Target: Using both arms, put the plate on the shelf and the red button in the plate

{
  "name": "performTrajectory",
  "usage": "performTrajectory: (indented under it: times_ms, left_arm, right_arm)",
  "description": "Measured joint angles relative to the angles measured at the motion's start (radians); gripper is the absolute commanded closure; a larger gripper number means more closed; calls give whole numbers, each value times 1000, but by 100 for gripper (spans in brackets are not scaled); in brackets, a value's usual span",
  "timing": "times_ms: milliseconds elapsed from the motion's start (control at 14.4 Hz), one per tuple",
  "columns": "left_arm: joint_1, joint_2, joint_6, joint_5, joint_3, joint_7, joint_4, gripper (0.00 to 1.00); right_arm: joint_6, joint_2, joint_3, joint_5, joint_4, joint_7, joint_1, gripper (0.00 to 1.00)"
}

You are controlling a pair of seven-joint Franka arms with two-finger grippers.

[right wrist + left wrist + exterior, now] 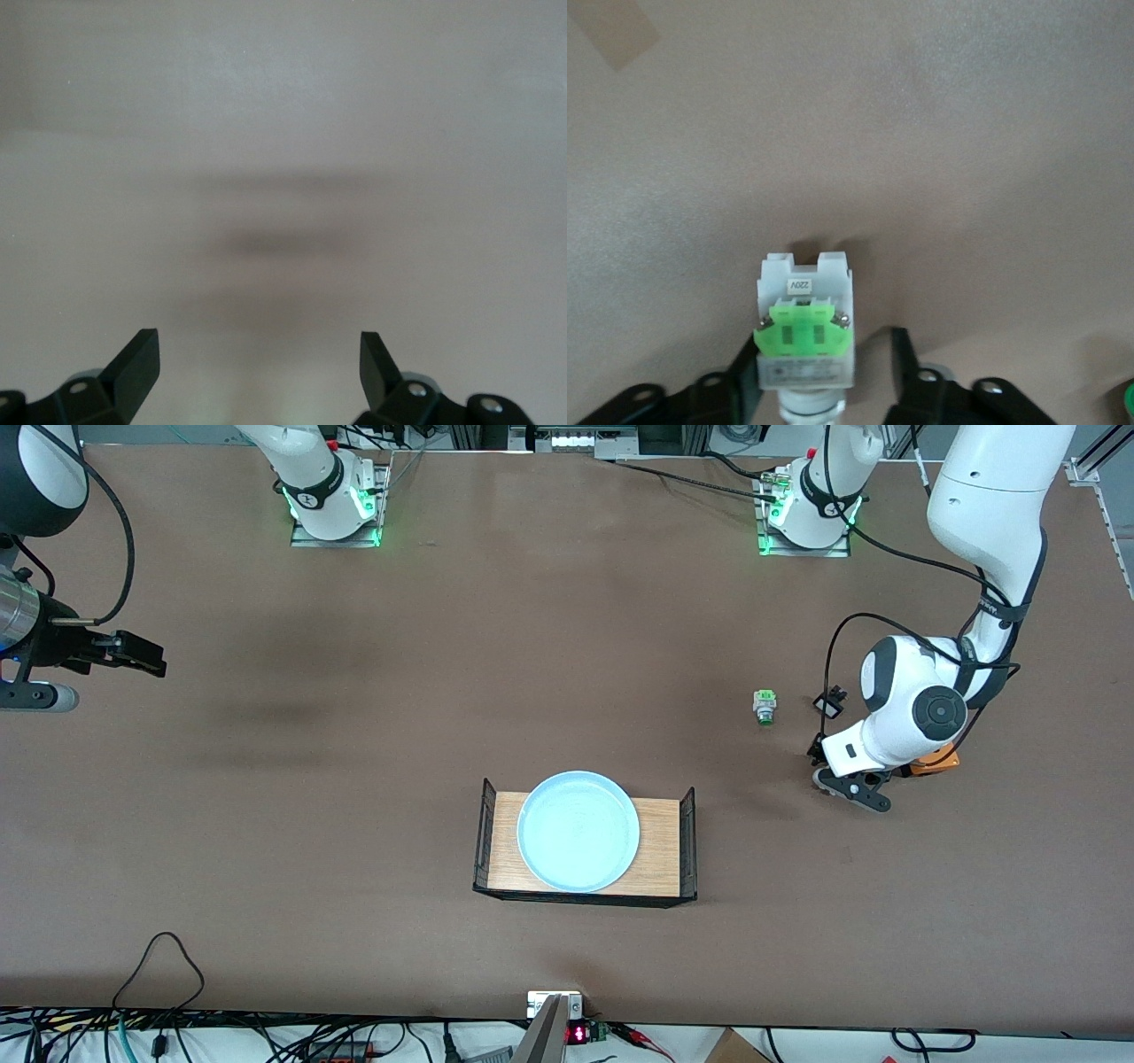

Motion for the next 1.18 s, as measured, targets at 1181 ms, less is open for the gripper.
performTrajectory:
  times_ms: [1181]
  left_arm:
    - [-27, -133, -674, -39, -238, -482, 556, 80]
  right_arm:
    - [21, -54, 1, 7, -14, -3, -12, 0]
